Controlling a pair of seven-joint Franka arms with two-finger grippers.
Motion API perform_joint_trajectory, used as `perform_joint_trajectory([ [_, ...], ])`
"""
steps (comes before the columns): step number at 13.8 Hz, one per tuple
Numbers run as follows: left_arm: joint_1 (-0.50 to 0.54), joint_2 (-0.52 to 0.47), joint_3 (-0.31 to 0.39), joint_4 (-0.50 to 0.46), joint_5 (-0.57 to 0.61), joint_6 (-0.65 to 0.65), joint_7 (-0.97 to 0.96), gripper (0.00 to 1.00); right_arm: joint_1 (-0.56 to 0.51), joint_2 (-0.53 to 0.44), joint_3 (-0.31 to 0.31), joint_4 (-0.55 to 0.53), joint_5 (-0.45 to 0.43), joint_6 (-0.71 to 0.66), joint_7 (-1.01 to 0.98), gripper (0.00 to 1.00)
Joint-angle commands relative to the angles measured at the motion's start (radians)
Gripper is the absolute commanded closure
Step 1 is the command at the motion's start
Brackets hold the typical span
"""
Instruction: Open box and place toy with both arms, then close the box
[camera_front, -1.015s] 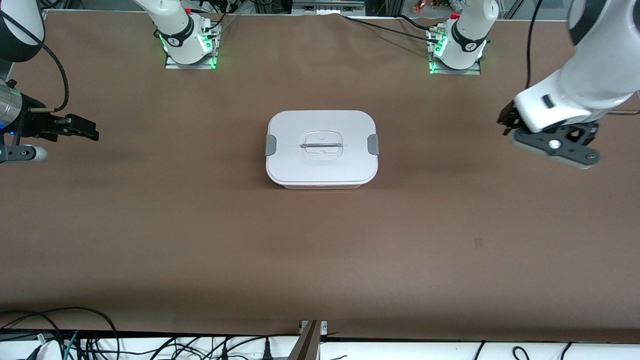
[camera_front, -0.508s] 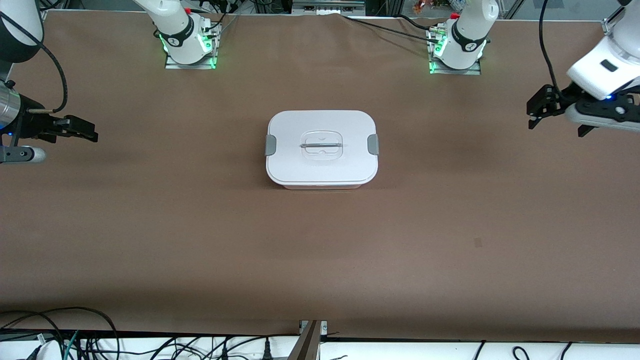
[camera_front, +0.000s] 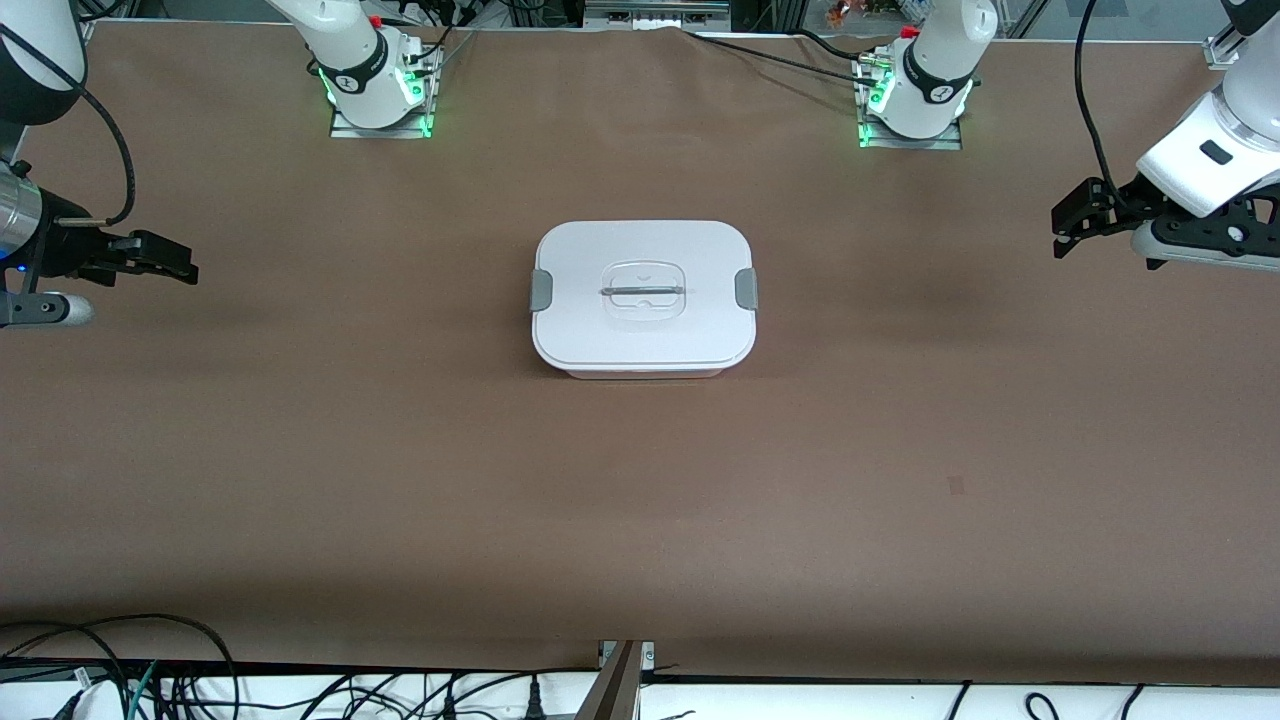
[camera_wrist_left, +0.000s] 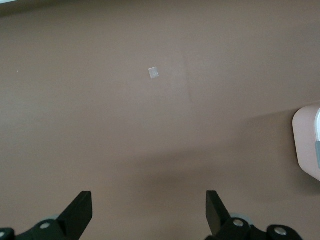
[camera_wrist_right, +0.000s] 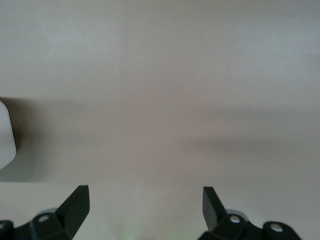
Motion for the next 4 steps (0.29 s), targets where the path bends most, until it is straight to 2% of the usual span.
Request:
perform_joint_trajectory([
  [1, -0.015, 0.016, 0.013, 0.031, -0.017, -0.046, -0.019, 0.00, 0.001, 0.008, -0.004, 0.025, 0.019, -0.008, -0.001, 0.00],
  [4, -0.014, 0.031, 0.008, 0.051, -0.017, -0.064, -0.019, 0.00, 0.001, 0.010, -0.002, 0.025, 0.019, -0.008, -0.001, 0.00],
])
